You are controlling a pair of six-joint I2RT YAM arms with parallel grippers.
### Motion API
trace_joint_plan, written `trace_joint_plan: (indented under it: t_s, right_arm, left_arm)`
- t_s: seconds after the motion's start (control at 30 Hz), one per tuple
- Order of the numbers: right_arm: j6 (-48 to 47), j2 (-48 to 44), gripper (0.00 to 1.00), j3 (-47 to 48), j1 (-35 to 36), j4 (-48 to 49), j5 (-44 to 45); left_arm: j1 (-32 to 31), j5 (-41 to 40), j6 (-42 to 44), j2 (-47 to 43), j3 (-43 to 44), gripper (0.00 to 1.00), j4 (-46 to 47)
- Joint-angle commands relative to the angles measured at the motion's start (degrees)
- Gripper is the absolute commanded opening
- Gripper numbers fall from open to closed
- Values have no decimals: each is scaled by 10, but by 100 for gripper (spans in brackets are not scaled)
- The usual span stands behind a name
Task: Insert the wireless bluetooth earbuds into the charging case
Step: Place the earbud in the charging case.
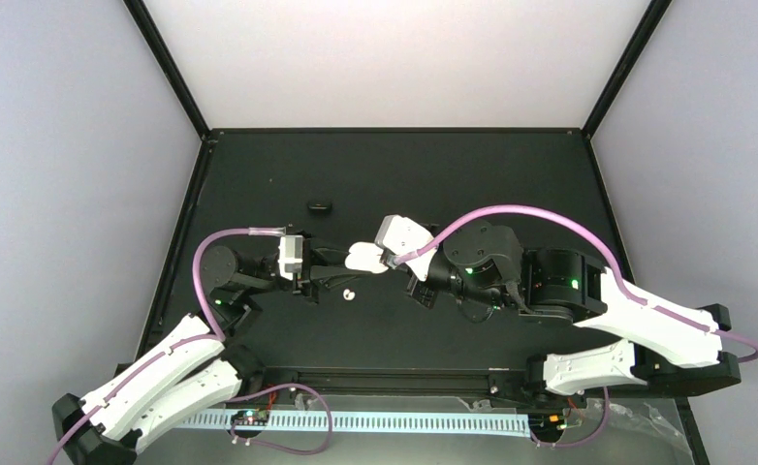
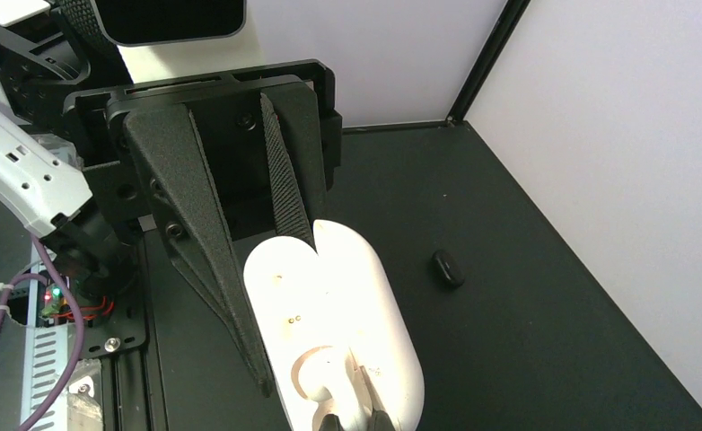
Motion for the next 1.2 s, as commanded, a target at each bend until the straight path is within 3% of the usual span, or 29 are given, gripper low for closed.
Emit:
trace_joint_plan:
  t_s: [0.0, 0.3, 1.07, 1.17]
  right_arm:
    - [4, 2, 1, 11, 6, -22, 7]
    - [7, 4, 11, 14, 9, -27, -6]
    - [12, -1, 14, 21, 9, -11, -20]
    - [18, -11, 18, 25, 9, -6, -15]
  left_arm:
    - [-5, 4, 9, -9, 2, 2, 24]
    - [-5, -1, -2, -6, 0, 1, 36]
    - [-4, -9, -6, -8, -2, 2, 34]
    - [-4, -10, -4, -11, -4, 1, 33]
